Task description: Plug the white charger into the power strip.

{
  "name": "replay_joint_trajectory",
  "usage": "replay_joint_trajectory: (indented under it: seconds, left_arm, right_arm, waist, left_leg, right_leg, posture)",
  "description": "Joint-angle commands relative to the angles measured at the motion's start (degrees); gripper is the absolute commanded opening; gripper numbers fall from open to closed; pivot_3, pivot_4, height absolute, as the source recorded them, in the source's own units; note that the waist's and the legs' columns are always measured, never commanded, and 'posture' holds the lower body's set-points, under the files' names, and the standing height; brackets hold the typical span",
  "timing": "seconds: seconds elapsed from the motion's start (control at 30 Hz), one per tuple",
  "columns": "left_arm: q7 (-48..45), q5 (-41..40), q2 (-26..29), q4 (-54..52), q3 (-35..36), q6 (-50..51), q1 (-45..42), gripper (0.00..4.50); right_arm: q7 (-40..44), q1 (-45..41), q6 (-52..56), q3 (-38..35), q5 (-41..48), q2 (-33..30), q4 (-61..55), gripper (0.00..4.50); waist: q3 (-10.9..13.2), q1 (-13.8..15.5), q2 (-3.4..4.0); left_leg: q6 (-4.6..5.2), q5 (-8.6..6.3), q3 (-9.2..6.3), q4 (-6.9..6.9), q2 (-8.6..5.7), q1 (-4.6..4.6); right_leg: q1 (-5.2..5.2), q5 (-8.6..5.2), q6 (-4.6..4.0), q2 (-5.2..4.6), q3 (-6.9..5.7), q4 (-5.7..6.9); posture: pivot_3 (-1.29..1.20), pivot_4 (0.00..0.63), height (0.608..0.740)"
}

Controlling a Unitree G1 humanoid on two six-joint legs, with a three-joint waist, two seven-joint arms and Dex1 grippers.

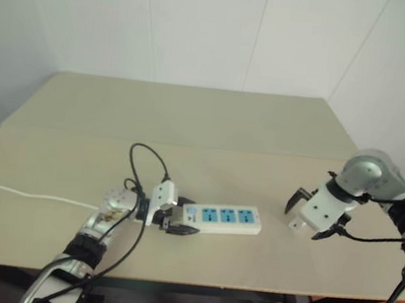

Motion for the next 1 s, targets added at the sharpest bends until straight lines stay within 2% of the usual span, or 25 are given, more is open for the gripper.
replay_joint_trajectory:
  seconds: [0.03,0.57,1.0]
  left_arm:
    - [1.6,1.3,1.0,0.0,-0.2,0.6,0.5,3.29]
    - [2.6,0.9,2.0,-3.0,-0.3,1.7,2.2,3.29]
    - [2.4,1.1,2.0,-2.4,-0.6,1.5,1.6,3.29]
  right_arm:
    - [2.9,-0.3,1.8,-2.8,-1.9,0.8,1.0,4.5]
    - [-1.6,-1.2,4.1,-8.1,-16.9,6.9,11.9,4.5]
    - [-3.1,0.9,8.7,-12.1,-21.7,7.9,8.3,4.5]
  waist:
    - [0.0,0.0,0.0]
    - [0.0,-0.1,0.01]
    - [0.0,-0.1,0.01]
  left_leg:
    - [0.0,0.0,-0.01,0.0,0.0,0.0]
    - [0.0,0.0,0.0,-0.02,0.0,0.0]
    - [0.0,0.0,0.0,-0.04,0.0,-0.01]
  right_leg:
    - [0.0,0.0,0.0,0.0,0.0,0.0]
    - [-0.03,0.0,-0.01,0.01,0.0,0.0]
    - [-0.04,0.0,0.0,0.01,0.0,0.0]
  posture:
    - [0.0,0.15,0.74]
    - [0.0,0.15,0.74]
    - [0.0,0.15,0.74]
